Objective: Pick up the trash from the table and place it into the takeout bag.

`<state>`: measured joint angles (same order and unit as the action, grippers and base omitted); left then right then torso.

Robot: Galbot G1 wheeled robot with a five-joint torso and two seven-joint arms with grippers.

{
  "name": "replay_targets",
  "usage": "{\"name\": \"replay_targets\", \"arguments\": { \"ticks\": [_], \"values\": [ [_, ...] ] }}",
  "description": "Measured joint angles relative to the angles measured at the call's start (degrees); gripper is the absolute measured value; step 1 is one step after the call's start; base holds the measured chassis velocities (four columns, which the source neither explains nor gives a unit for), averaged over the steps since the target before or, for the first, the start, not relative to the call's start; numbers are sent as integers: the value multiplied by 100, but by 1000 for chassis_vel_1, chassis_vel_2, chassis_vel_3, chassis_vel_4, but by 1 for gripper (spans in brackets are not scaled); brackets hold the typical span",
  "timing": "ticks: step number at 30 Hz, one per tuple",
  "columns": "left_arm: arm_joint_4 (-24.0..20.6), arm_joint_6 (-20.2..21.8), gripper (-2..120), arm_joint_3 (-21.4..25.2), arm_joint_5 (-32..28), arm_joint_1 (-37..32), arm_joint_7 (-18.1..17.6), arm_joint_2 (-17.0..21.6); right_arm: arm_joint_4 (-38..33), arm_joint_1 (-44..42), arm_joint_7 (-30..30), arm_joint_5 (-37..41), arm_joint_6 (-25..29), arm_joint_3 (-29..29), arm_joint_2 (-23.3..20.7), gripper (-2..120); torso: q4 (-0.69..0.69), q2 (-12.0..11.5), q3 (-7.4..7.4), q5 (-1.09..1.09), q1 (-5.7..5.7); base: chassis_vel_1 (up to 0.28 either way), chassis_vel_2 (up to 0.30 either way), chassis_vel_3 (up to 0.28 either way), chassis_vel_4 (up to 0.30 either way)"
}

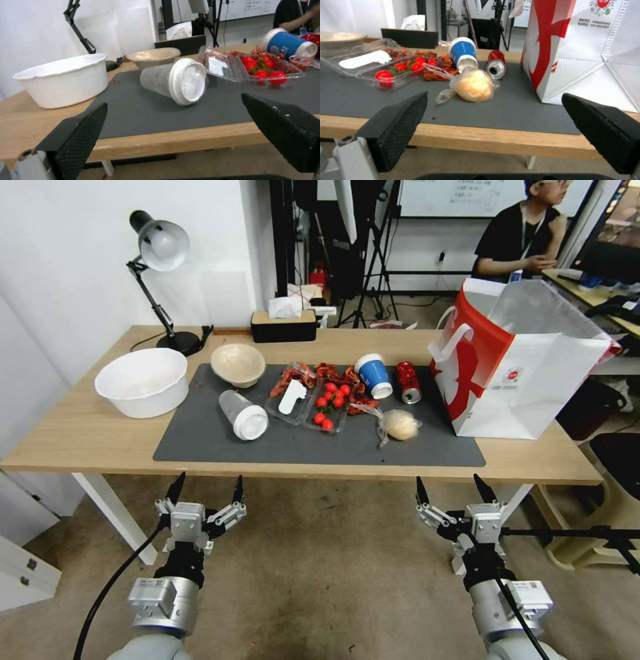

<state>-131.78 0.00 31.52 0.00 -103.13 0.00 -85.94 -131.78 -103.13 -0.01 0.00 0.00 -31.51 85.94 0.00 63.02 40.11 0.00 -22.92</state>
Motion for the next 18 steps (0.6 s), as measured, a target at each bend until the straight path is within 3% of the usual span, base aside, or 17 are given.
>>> {"name": "replay_targets", "arguments": {
  "ticks": [18],
  "values": [
    [0, 0, 100, 0, 0, 0, 0, 0, 0, 0, 0, 0, 0, 0, 0, 100, 0, 0, 0, 0, 0, 0, 0, 0, 0]
  ]
}}
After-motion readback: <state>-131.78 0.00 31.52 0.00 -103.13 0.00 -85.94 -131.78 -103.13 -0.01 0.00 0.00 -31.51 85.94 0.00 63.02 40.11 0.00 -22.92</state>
